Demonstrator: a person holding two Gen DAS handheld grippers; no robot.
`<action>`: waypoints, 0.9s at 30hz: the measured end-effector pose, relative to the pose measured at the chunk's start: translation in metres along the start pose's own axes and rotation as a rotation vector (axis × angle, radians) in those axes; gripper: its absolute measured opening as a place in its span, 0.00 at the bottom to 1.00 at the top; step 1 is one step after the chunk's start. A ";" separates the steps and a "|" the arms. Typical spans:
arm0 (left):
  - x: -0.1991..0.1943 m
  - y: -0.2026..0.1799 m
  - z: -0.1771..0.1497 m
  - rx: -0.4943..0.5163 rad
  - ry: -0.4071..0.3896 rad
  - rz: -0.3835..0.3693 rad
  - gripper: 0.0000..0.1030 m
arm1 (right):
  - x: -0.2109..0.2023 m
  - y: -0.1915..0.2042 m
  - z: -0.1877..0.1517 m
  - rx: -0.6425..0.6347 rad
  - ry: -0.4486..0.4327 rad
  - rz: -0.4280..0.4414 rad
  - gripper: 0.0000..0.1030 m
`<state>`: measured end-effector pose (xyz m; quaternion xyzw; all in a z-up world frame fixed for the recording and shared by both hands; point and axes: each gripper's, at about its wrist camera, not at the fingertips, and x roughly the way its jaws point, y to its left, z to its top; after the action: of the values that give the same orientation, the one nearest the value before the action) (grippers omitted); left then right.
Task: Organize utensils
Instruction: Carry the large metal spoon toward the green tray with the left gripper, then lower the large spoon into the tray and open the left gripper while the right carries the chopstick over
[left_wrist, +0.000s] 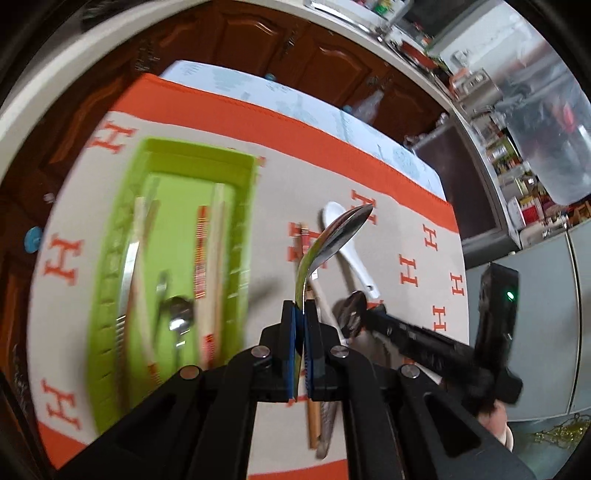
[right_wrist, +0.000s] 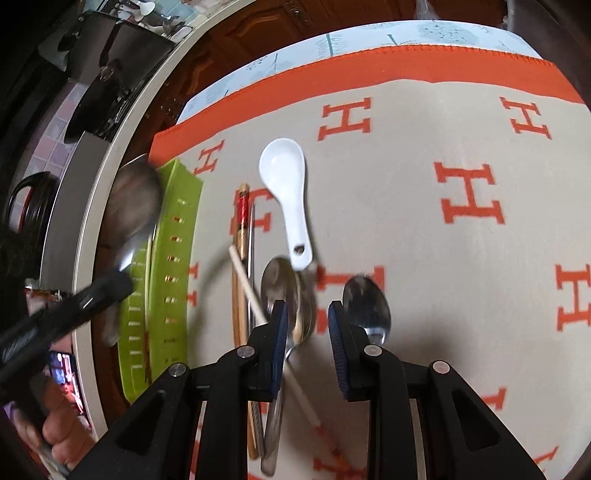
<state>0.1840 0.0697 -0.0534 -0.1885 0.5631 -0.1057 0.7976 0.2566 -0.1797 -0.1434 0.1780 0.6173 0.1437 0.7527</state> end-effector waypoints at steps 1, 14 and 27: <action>-0.008 0.008 -0.004 -0.013 -0.015 0.007 0.02 | 0.002 -0.001 0.002 -0.002 -0.002 0.002 0.21; -0.018 0.087 -0.037 -0.138 -0.069 0.157 0.02 | 0.011 0.010 -0.013 -0.042 0.019 -0.007 0.18; 0.000 0.108 -0.051 -0.179 -0.057 0.205 0.04 | 0.011 0.037 -0.065 -0.238 0.095 -0.140 0.18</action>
<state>0.1312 0.1578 -0.1141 -0.2034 0.5635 0.0323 0.8000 0.1948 -0.1357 -0.1476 0.0372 0.6416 0.1714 0.7467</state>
